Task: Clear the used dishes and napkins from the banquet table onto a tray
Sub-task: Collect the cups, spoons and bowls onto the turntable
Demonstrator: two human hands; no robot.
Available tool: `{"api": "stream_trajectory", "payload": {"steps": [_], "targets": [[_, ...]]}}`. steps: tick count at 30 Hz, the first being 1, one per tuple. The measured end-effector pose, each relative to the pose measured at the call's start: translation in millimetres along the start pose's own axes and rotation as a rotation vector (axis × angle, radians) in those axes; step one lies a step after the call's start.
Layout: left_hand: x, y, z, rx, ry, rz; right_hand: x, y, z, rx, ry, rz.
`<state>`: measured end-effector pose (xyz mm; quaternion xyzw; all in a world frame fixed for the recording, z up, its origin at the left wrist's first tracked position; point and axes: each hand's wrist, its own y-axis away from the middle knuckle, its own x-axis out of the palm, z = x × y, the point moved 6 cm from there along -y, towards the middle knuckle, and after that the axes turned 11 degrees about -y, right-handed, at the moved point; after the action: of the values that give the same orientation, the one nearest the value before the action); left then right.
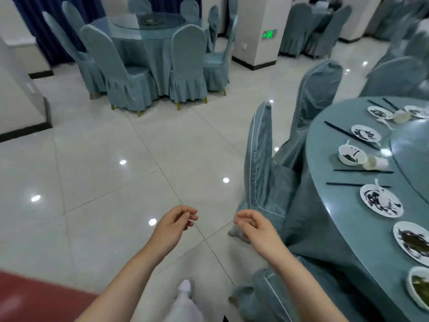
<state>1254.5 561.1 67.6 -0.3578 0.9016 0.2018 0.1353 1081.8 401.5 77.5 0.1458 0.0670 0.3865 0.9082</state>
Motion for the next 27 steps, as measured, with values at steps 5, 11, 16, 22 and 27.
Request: {"api": "stream_trajectory", "payload": {"steps": [5,11,16,22,27], "targets": [[-19,-79,-23,0.035,-0.069,0.122,11,-51,12,0.039,-0.059,-0.087],[-24,-151,-56,0.076,-0.134,0.28,8,-96,26,0.023,-0.184,-0.263],[15,-189,-87,0.118,-0.189,0.443,-24,-101,38,-0.072,-0.232,-0.441],[94,-220,-135,0.178,-0.25,0.624,-88,-94,35,-0.101,-0.263,-0.661],[171,-238,-174,0.243,-0.285,0.795,-155,-88,34,-0.161,-0.355,-0.848]]}}
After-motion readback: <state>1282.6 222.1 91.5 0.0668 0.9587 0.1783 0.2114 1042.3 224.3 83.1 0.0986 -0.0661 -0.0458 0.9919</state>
